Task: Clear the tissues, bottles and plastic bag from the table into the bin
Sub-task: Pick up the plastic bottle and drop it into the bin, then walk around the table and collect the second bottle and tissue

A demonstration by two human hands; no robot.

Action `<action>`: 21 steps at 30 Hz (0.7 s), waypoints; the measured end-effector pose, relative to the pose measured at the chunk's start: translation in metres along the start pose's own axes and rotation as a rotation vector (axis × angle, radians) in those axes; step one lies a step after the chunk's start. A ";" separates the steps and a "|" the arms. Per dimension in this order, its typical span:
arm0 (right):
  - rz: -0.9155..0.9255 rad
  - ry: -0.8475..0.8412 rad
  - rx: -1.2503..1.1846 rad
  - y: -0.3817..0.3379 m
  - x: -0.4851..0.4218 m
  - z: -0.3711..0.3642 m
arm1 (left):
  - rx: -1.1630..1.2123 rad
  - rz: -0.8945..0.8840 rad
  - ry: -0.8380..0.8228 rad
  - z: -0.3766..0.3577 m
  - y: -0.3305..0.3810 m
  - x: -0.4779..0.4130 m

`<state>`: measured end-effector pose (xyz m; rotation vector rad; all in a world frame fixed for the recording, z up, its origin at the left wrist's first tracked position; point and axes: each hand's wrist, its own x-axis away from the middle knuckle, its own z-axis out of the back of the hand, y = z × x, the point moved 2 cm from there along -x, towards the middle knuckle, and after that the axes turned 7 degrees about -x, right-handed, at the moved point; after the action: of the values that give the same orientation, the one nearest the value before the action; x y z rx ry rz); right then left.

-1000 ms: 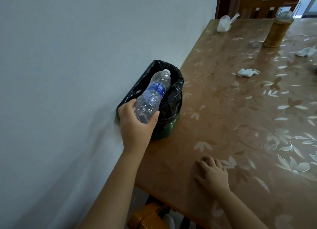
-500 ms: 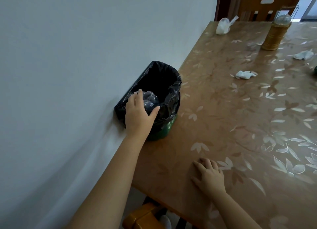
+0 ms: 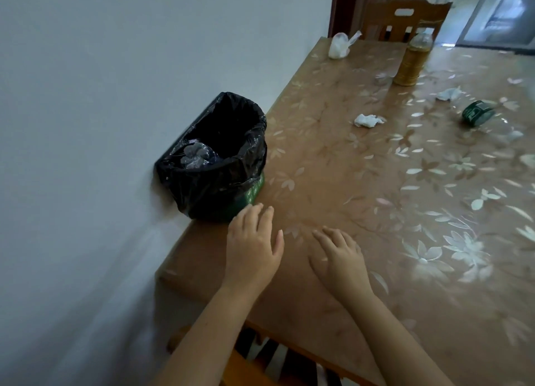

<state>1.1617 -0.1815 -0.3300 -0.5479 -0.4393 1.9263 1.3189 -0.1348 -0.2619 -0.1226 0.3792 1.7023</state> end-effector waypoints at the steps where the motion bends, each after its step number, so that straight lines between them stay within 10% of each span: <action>1: -0.013 0.040 0.002 -0.003 0.004 0.010 | 0.018 -0.030 -0.018 -0.001 0.007 0.005; 21: -0.484 0.456 0.215 -0.004 0.204 0.149 | 0.351 -0.617 -0.058 0.012 0.162 0.102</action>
<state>1.0095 -0.0016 -0.2407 -0.6485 -0.0564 1.3142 1.1446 -0.0552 -0.2517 0.0653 0.5282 1.0124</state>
